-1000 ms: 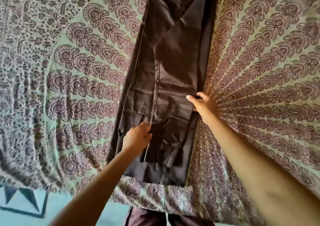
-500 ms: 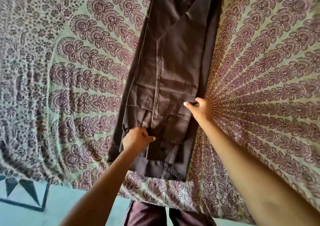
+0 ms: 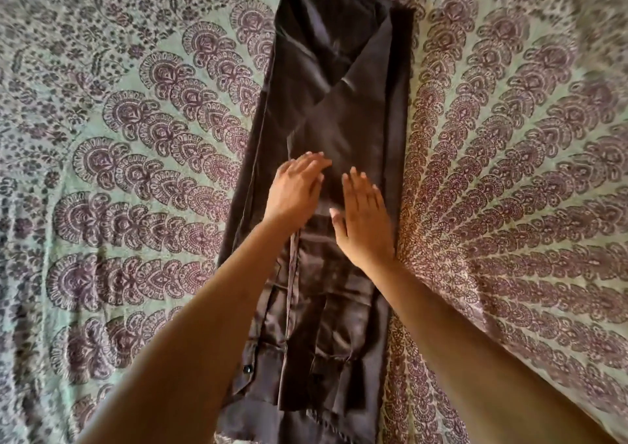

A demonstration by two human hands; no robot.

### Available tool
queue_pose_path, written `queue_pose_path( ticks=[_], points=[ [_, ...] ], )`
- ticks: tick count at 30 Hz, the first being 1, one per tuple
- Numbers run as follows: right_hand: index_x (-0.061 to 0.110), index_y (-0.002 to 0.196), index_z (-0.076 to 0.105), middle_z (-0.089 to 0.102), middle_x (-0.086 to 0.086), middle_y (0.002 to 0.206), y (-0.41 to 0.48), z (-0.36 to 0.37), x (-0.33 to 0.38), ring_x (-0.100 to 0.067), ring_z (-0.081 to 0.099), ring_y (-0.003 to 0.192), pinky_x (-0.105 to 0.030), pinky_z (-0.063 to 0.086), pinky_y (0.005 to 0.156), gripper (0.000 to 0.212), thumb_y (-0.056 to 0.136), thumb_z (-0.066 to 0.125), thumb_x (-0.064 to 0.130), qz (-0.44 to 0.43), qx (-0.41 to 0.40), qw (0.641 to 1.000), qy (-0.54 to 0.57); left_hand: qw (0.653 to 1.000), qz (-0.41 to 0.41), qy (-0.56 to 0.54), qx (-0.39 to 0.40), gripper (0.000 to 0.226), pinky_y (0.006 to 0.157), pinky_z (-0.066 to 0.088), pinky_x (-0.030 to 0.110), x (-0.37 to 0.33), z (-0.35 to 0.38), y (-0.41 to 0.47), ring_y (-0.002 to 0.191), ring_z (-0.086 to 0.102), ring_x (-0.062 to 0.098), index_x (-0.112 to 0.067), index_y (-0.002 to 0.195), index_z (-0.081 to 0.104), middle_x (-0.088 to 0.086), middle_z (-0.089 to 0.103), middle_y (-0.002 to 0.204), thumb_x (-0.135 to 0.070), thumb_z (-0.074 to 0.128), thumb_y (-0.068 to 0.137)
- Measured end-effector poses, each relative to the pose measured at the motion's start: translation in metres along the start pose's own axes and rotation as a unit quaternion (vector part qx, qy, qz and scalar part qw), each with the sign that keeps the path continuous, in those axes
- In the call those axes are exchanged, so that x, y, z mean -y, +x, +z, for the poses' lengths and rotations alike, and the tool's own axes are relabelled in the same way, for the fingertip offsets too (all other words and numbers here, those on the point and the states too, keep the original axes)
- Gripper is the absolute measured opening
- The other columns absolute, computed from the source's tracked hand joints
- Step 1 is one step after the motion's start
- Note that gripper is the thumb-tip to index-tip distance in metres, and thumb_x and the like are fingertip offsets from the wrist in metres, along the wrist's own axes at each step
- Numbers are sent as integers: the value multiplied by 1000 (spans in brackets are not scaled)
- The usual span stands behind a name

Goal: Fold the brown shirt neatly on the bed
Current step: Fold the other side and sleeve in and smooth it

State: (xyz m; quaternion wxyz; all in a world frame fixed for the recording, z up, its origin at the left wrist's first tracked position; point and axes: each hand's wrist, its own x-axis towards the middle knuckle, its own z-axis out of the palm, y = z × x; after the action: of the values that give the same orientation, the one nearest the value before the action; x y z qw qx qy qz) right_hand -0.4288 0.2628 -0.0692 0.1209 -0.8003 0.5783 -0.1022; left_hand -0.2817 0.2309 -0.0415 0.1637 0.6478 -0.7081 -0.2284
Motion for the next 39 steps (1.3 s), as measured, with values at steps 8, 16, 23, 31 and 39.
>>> queue_pose_path(
  ticks=[8,16,23,31,39],
  points=[
    [0,145,22,19,-19,153,20,28,-17,-28,20,142,-42,15,116,69,93,24,46,49,68,994,-70,971,91,210,70,63,115,2,47,74,24,73,145,13,18,-32,148,16,-3,15,157,-58,17,90],
    [2,146,17,12,-21,154,23,23,-16,-31,11,143,-45,13,115,74,91,28,49,73,102,990,-71,960,201,191,40,55,114,9,47,45,24,128,143,21,22,-24,147,25,3,23,155,-44,22,95],
    [3,146,19,14,-20,154,25,22,-14,-29,9,143,-44,13,115,75,88,33,48,78,108,989,-61,897,307,279,154,65,113,10,44,49,19,250,145,12,18,-29,149,12,-2,11,158,-51,2,89],
    [3,146,22,15,-20,153,25,23,-15,-30,11,143,-43,13,115,78,84,37,48,79,112,989,-53,927,241,274,92,63,114,-4,50,20,33,261,145,11,18,-15,150,11,4,9,158,-47,15,95],
    [3,145,22,15,-20,153,25,24,-16,-30,13,142,-43,14,114,77,84,36,48,77,101,991,-49,930,212,284,99,62,114,-8,49,13,41,278,146,5,15,-17,150,5,1,6,158,-48,19,98]
  ],
)
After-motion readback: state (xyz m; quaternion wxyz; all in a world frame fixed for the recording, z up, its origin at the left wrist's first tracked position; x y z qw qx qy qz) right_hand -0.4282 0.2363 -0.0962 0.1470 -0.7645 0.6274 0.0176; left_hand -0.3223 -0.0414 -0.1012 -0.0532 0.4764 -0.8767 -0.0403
